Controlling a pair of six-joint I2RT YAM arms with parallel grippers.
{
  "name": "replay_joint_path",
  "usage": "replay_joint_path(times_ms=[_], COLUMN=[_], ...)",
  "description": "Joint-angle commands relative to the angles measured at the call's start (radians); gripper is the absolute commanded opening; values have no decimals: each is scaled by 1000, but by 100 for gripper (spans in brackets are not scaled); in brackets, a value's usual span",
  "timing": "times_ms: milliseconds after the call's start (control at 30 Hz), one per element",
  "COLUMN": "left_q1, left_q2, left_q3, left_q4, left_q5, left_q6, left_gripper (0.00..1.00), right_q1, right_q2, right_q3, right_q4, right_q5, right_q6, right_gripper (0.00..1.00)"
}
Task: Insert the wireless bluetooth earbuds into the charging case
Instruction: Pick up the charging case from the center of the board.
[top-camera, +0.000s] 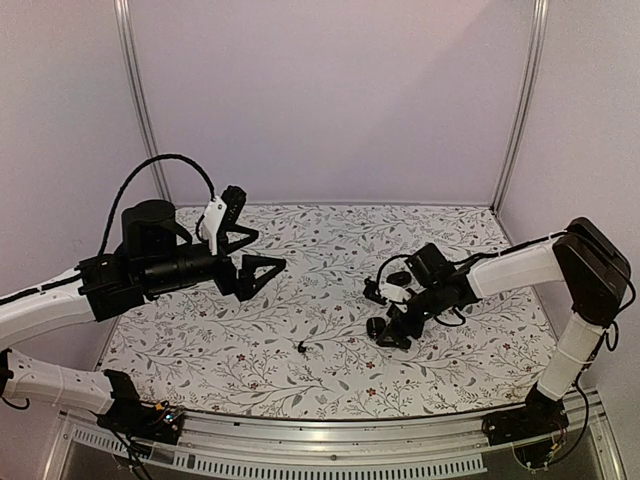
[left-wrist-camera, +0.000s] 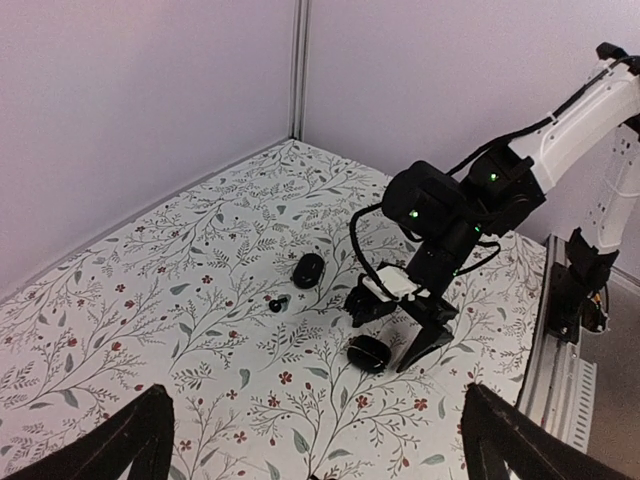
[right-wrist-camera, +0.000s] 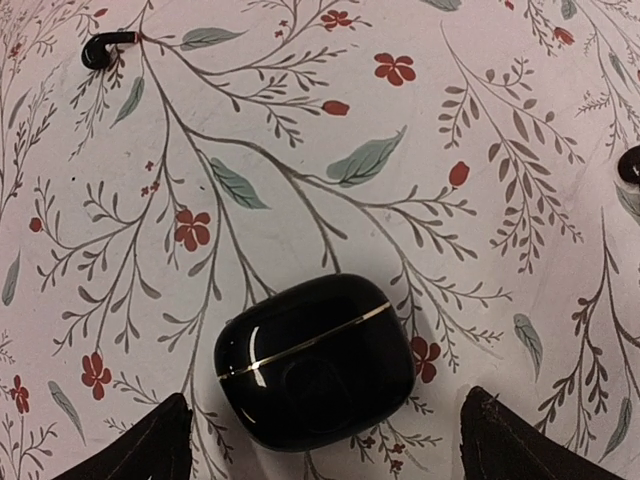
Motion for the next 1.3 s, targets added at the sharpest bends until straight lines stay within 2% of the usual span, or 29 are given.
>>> replay_joint_path(times_ms=[0,567,733,1067,1267], left_q1=[14,14,14,14,13], left_q2=[-5,16,23,26,29], left_q3=[-5,9,14,11,12], left_q4=[25,22,23,25,68], left_q5=[5,-24,-35,-50,-69], left_q6=[-3,2,2,-5,-1], left_gripper=[100,100,100,100,100], right_q1=[27,27,28,27,33], right_q2=[30,124,123,111,113], right_q3=[23,118,122,122,114], right_q4=[-6,-8,-22,-40,-35], right_q5=[53,93,90,119,111], right_q6=[-64,-170,-172,-118,-98], right_gripper=[89,73,63,67,58])
